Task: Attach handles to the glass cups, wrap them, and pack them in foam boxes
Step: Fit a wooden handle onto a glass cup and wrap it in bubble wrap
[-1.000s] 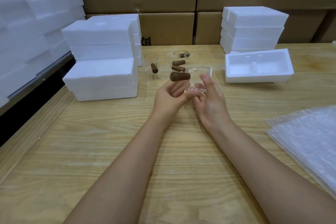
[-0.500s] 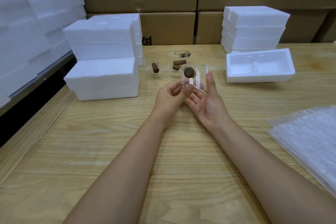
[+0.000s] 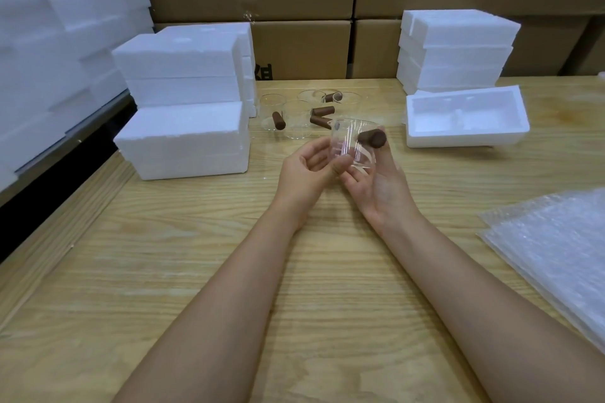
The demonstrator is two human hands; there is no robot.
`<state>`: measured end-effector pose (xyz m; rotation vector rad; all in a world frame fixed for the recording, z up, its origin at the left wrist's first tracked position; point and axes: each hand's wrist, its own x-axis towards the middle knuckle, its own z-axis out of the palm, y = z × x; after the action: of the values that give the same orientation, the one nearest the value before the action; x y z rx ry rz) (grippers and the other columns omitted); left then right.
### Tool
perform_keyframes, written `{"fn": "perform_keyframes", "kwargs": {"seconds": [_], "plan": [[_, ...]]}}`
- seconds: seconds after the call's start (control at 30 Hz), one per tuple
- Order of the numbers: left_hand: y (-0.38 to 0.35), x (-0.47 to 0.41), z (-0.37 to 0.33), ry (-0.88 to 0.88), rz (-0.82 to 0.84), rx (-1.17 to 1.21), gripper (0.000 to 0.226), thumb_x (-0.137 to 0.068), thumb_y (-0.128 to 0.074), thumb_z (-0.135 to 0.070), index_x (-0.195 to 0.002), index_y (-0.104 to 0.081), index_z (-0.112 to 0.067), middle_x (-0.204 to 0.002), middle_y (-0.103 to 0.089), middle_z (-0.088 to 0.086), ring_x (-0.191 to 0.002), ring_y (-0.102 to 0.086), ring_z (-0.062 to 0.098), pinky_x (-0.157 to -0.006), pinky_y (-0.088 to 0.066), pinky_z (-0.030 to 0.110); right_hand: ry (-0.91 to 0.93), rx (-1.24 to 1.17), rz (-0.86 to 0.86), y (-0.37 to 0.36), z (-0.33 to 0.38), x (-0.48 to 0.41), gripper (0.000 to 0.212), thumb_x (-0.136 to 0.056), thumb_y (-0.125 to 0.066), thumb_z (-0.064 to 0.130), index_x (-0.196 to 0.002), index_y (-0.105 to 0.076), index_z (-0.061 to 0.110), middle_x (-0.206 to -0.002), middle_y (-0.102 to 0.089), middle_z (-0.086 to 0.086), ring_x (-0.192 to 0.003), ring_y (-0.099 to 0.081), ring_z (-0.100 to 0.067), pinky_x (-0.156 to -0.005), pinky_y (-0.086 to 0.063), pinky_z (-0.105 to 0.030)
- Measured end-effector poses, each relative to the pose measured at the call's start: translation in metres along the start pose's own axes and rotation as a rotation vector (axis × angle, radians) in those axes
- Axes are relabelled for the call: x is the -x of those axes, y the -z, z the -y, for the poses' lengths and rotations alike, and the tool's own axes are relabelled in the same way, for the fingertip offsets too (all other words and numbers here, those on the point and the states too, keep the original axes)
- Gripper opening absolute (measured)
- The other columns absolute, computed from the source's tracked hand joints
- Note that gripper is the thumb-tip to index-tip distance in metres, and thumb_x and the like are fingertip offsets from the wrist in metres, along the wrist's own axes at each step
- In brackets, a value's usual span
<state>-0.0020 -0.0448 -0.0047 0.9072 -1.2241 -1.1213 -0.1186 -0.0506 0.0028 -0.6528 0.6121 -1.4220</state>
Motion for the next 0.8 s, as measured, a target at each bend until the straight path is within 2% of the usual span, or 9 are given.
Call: {"fn": "perform_keyframes", "kwargs": {"seconds": [0.13, 0.2, 0.3, 0.37, 0.47, 0.53, 0.63, 0.7, 0.8], "plan": [[-0.0035, 0.0000, -0.0053, 0.077, -0.015, 0.053, 0.059, -0.065, -0.063, -0.057, -0.109, -0.065, -0.019, -0.105, -0.070, 0.000, -0.102, -0.066, 0.013, -0.086, -0.053, 0.024, -0.017, 0.005, 0.007, 0.0009, -0.0022, -0.0029, 0.035, -0.086, -0.058, 0.038, -0.097, -0.066, 0.006, -0.089, -0.064, -0.007, -0.082, -0.068, -0.025, -0.086, -0.056, -0.040], [-0.0038, -0.0007, -0.0069, 0.130, -0.016, 0.052, 0.057, -0.063, -0.059, -0.069, -0.100, -0.067, -0.027, -0.100, -0.072, -0.005, -0.103, -0.065, 0.013, -0.082, -0.052, 0.022, -0.038, 0.042, 0.049, -0.0012, -0.0030, -0.0009, 0.047, -0.076, -0.060, 0.047, -0.095, -0.065, 0.004, -0.089, -0.064, -0.008, -0.083, -0.069, -0.026, -0.088, -0.054, -0.042], [-0.0034, -0.0006, -0.0076, 0.111, 0.034, 0.032, 0.040, -0.075, -0.063, -0.064, -0.088, -0.074, -0.028, -0.091, -0.073, -0.006, -0.092, -0.067, 0.011, -0.078, -0.052, 0.021, -0.051, 0.084, 0.140, -0.0022, -0.0041, 0.0011, 0.060, -0.073, -0.057, 0.052, -0.105, -0.064, 0.002, -0.100, -0.066, -0.011, -0.092, -0.069, -0.028, -0.083, -0.057, -0.038], [-0.0037, 0.0002, -0.0080, 0.098, 0.042, 0.023, 0.037, -0.074, -0.059, -0.062, -0.085, -0.077, -0.031, -0.092, -0.073, -0.004, -0.093, -0.067, 0.014, -0.084, -0.052, 0.027, -0.054, 0.093, 0.159, -0.0024, -0.0051, 0.0017, 0.059, -0.075, -0.054, 0.053, -0.106, -0.064, 0.003, -0.102, -0.067, -0.011, -0.093, -0.069, -0.028, -0.079, -0.057, -0.036], [-0.0039, 0.0007, -0.0068, 0.083, 0.050, 0.052, 0.040, -0.074, -0.060, -0.060, -0.090, -0.077, -0.027, -0.099, -0.072, 0.006, -0.100, -0.066, 0.023, -0.095, -0.049, 0.039, -0.051, 0.081, 0.135, -0.0021, -0.0036, 0.0017, 0.061, -0.076, -0.055, 0.050, -0.114, -0.057, 0.003, -0.094, -0.071, -0.010, -0.085, -0.070, -0.029, -0.072, -0.058, -0.037], [-0.0034, 0.0008, -0.0061, 0.077, 0.047, 0.058, 0.035, -0.075, -0.062, -0.057, -0.087, -0.078, -0.028, -0.094, -0.073, 0.003, -0.095, -0.068, 0.019, -0.089, -0.053, 0.035, -0.024, 0.143, 0.116, -0.0023, -0.0024, 0.0019, 0.052, -0.083, -0.055, 0.047, -0.113, -0.058, 0.005, -0.088, -0.070, -0.010, -0.078, -0.070, -0.028, -0.069, -0.058, -0.037], [-0.0023, -0.0006, -0.0066, 0.095, -0.020, 0.111, 0.029, -0.080, -0.062, -0.044, -0.082, -0.078, -0.020, -0.084, -0.074, 0.004, -0.079, -0.070, 0.016, -0.074, -0.056, 0.028, 0.118, 0.387, -0.023, -0.0056, -0.0054, 0.0020, 0.022, -0.100, -0.044, 0.023, -0.094, -0.061, 0.010, -0.072, -0.072, -0.001, -0.066, -0.070, -0.016, -0.061, -0.057, -0.027], [-0.0015, -0.0010, -0.0073, 0.113, -0.086, 0.137, 0.028, -0.078, -0.064, -0.041, -0.082, -0.075, -0.015, -0.086, -0.075, 0.008, -0.080, -0.070, 0.018, -0.074, -0.057, 0.028, 0.292, 0.459, -0.168, -0.0064, -0.0067, 0.0025, 0.029, -0.103, -0.034, 0.013, -0.086, -0.057, 0.013, -0.064, -0.069, 0.001, -0.055, -0.066, -0.011, -0.054, -0.053, -0.022], [-0.0010, -0.0012, -0.0070, 0.127, -0.159, 0.135, 0.023, -0.085, -0.068, -0.038, -0.082, -0.072, -0.015, -0.088, -0.075, 0.007, -0.081, -0.072, 0.017, -0.064, -0.057, 0.025, 0.578, 0.533, -0.260, -0.0024, -0.0006, 0.0056, 0.032, -0.103, -0.028, 0.027, -0.088, -0.055, 0.022, -0.070, -0.063, -0.001, -0.055, -0.058, -0.014, -0.058, -0.049, -0.024]]}}
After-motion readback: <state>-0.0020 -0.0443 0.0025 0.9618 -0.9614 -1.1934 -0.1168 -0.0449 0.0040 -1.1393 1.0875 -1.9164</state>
